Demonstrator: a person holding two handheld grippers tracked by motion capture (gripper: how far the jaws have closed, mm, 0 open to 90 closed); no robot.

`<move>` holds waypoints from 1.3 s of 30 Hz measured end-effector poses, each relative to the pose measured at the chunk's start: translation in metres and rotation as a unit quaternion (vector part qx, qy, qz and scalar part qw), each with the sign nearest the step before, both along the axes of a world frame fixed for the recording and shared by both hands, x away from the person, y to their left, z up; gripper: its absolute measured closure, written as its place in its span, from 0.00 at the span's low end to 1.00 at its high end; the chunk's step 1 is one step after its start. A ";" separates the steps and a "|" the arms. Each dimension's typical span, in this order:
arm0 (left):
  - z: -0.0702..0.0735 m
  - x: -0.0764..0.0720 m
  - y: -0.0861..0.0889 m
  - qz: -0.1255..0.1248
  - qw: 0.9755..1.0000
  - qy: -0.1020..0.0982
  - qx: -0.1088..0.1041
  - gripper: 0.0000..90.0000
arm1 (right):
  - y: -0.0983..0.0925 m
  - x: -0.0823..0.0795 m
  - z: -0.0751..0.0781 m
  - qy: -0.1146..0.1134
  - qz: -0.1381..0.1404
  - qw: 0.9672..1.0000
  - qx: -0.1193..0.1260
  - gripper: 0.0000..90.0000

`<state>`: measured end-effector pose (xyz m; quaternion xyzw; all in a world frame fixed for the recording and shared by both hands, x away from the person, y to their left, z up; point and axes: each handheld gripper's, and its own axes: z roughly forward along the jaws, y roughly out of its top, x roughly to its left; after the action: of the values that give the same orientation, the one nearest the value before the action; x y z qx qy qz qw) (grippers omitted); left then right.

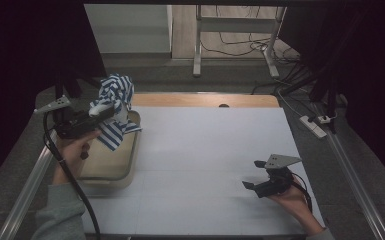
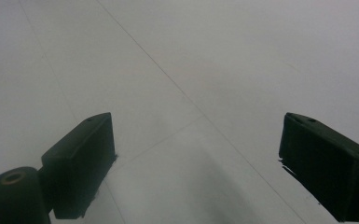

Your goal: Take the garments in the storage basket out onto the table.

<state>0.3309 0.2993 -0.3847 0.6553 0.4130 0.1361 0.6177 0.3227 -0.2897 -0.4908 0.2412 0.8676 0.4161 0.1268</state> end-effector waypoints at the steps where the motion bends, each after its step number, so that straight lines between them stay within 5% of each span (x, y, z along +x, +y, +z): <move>1: 0.001 0.000 -0.001 -0.001 1.000 -0.001 -0.001 0.67 | 0.000 0.000 0.000 -0.001 0.000 1.000 0.000 0.11; 19: 0.010 -0.005 -0.024 -0.045 0.999 -0.015 -0.006 0.67 | 0.000 0.000 0.000 -0.002 -0.001 1.000 -0.002 0.11; 39: 0.012 -0.005 -0.061 -0.098 0.995 -0.016 -0.001 0.66 | 0.000 0.000 -0.001 -0.002 -0.002 1.000 -0.002 0.11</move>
<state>0.3256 0.2384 -0.3724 0.6898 0.3366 0.0848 0.6354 0.3230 -0.2897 -0.4914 0.2421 0.8678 0.4142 0.1297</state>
